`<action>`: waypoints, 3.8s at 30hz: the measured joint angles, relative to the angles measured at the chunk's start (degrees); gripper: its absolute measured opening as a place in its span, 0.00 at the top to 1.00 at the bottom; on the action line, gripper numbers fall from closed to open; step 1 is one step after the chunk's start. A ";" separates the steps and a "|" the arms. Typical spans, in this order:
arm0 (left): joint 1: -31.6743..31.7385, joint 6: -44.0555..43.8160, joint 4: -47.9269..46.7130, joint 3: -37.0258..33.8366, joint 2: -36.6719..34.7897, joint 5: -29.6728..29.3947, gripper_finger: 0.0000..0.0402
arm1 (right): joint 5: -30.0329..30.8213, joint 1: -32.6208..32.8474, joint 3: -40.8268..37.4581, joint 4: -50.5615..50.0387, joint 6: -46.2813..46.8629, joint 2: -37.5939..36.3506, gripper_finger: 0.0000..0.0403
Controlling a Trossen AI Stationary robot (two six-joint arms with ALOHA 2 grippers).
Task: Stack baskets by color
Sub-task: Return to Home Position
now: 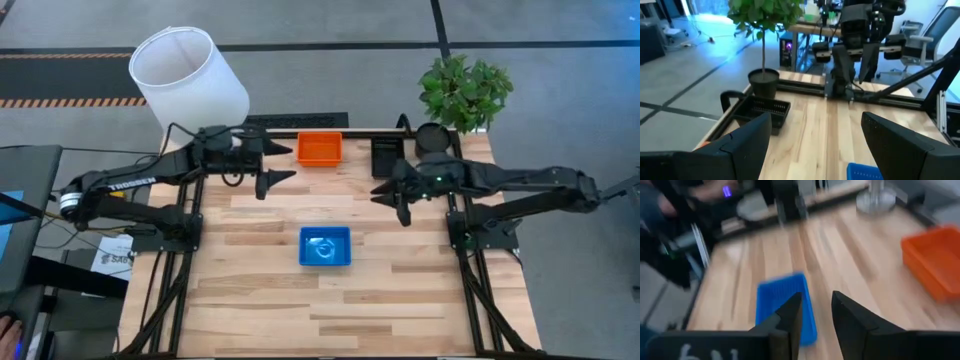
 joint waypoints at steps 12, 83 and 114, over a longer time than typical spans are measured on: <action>-0.01 -4.61 -6.52 0.00 -5.92 0.03 0.29 | -0.01 1.03 -6.99 13.21 -1.00 -3.06 0.71; -0.97 -22.36 22.09 -54.17 -51.94 -9.76 1.00 | 5.35 -8.50 -46.27 20.90 10.40 -52.98 0.77; -0.86 -23.22 10.74 -54.31 -60.55 -8.63 1.00 | -2.33 -11.25 -46.34 20.90 0.64 -53.10 0.97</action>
